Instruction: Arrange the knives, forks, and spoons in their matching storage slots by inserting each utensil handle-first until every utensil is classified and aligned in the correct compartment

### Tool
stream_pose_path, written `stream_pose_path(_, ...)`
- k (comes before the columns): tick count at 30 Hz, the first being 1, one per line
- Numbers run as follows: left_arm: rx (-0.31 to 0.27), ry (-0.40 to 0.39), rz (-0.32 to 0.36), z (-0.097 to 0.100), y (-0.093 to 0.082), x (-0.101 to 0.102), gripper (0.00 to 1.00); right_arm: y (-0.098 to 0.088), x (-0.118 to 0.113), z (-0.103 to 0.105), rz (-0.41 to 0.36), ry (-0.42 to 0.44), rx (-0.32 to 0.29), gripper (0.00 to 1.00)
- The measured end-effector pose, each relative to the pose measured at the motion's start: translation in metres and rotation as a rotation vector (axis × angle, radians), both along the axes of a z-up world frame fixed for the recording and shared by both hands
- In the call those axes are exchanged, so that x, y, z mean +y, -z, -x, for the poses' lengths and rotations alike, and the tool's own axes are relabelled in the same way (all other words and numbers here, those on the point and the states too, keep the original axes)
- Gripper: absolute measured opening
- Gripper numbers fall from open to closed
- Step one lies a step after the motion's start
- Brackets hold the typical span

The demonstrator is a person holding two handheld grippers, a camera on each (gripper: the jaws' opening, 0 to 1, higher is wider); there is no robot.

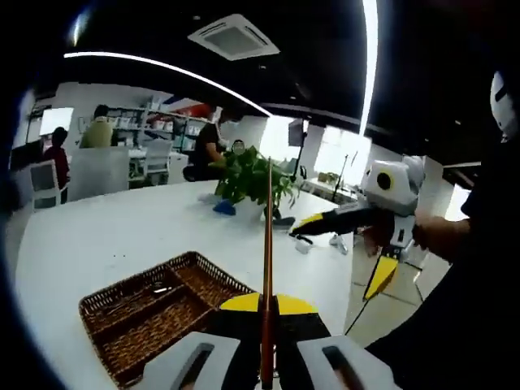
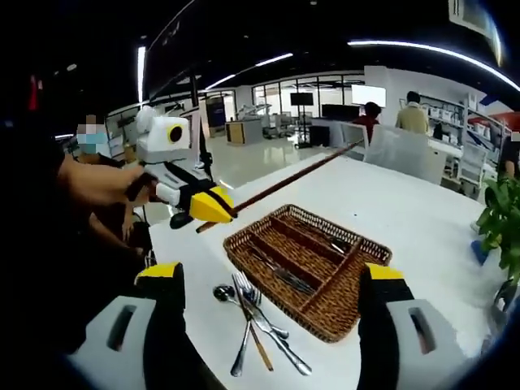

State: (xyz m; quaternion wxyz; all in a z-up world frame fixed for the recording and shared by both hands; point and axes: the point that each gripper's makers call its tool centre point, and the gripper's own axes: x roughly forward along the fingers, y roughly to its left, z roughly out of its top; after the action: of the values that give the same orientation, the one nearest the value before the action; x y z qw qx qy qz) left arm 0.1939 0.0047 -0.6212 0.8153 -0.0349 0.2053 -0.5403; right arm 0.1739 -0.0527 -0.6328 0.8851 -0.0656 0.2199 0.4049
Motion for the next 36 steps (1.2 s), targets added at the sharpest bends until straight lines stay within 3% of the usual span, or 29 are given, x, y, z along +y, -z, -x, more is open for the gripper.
stream_pose_path(1,-0.009,0.005,0.021,0.000,-0.008,-0.004,0.02,-0.002,0.019,0.001,-0.070,-0.023,0.010,0.81)
stream_pose_path(3,-0.017,0.008,0.039,0.002,-0.016,-0.009,0.02,0.002,0.035,0.007,-0.128,-0.056,0.070,0.75)
stream_pose_path(4,-0.015,0.009,0.046,0.002,-0.018,-0.010,0.02,0.001,0.044,0.006,-0.150,-0.070,0.066,0.74)
stream_pose_path(6,0.003,0.021,0.102,0.006,-0.030,-0.016,0.02,-0.002,0.053,0.006,-0.194,-0.064,0.081,0.68)
stream_pose_path(10,-0.004,0.046,0.134,0.014,-0.042,-0.024,0.02,-0.014,0.066,0.008,-0.351,-0.048,0.175,0.56)
stream_pose_path(13,-0.001,0.059,0.155,0.018,-0.046,-0.029,0.02,-0.015,0.071,0.010,-0.337,-0.075,0.166,0.49)
stream_pose_path(16,0.035,0.053,0.232,0.022,-0.055,-0.035,0.02,-0.017,0.074,0.010,-0.348,-0.075,0.173,0.42)
stream_pose_path(20,0.025,0.009,0.273,0.016,-0.057,-0.031,0.02,-0.026,0.070,0.010,-0.392,-0.072,0.187,0.11)
stream_pose_path(21,0.030,0.002,0.278,0.015,-0.057,-0.029,0.02,-0.027,0.071,0.012,-0.398,-0.083,0.197,0.08)
stream_pose_path(23,0.056,0.002,0.298,0.013,-0.058,-0.027,0.02,-0.025,0.070,0.012,-0.389,-0.064,0.199,0.06)
stream_pose_path(29,0.044,0.014,0.266,0.013,-0.052,-0.025,0.02,-0.016,0.062,0.013,-0.324,-0.032,0.221,0.04)
stream_pose_path(32,0.029,0.017,0.244,0.013,-0.047,-0.023,0.03,-0.012,0.059,0.015,-0.260,-0.020,0.200,0.04)
stream_pose_path(36,0.037,0.009,0.229,0.009,-0.042,-0.015,0.04,-0.013,0.053,0.017,-0.255,-0.017,0.194,0.04)
